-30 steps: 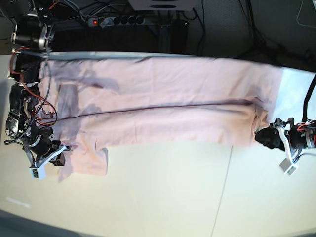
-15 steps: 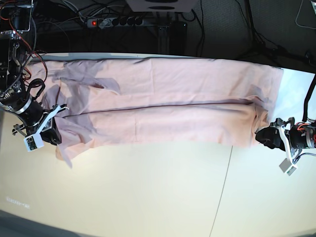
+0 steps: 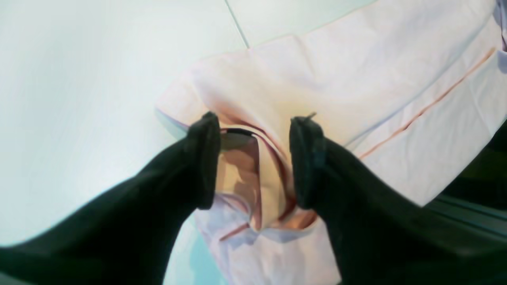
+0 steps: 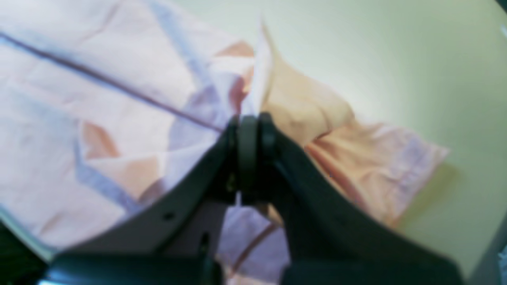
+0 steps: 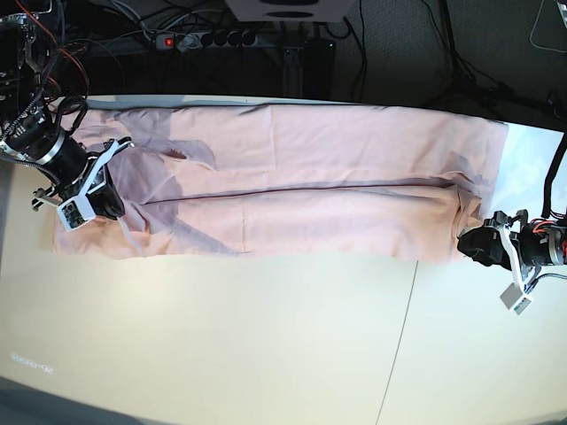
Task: Fold the T-shirt properly
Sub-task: 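Drag the held shirt end with the right gripper toward the collar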
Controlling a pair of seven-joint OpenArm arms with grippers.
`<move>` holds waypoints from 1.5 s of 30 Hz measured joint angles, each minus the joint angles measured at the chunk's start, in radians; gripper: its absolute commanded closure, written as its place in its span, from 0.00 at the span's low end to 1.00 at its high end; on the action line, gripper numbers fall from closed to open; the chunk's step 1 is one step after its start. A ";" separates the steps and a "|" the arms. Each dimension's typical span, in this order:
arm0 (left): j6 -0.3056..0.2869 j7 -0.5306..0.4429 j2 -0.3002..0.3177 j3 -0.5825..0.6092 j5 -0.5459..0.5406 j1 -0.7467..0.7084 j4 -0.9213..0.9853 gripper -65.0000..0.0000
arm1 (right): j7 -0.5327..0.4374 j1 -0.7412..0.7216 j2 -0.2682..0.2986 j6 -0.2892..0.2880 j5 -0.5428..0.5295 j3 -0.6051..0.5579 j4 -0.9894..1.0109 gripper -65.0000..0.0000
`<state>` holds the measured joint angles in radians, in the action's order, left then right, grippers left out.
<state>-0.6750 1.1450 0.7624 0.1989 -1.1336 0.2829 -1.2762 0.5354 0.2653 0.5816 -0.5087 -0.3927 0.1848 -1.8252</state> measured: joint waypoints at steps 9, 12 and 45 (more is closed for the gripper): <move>0.000 0.000 0.000 0.000 -0.001 0.000 0.000 0.51 | 0.000 0.068 0.000 0.000 0.001 0.000 -0.039 1.00; 0.000 0.000 0.000 0.000 -0.002 0.000 0.000 0.51 | 0.000 0.087 0.000 0.000 0.000 0.000 -0.045 1.00; 0.000 0.060 0.002 -0.101 -0.132 0.001 0.000 0.57 | 0.011 0.156 -0.003 0.000 -0.057 0.006 -0.050 0.52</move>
<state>-0.6750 1.2053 0.7643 0.0975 -1.2652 0.2836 -1.2762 0.5465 0.4213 0.5781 -0.5083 -0.4496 0.1913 -1.8748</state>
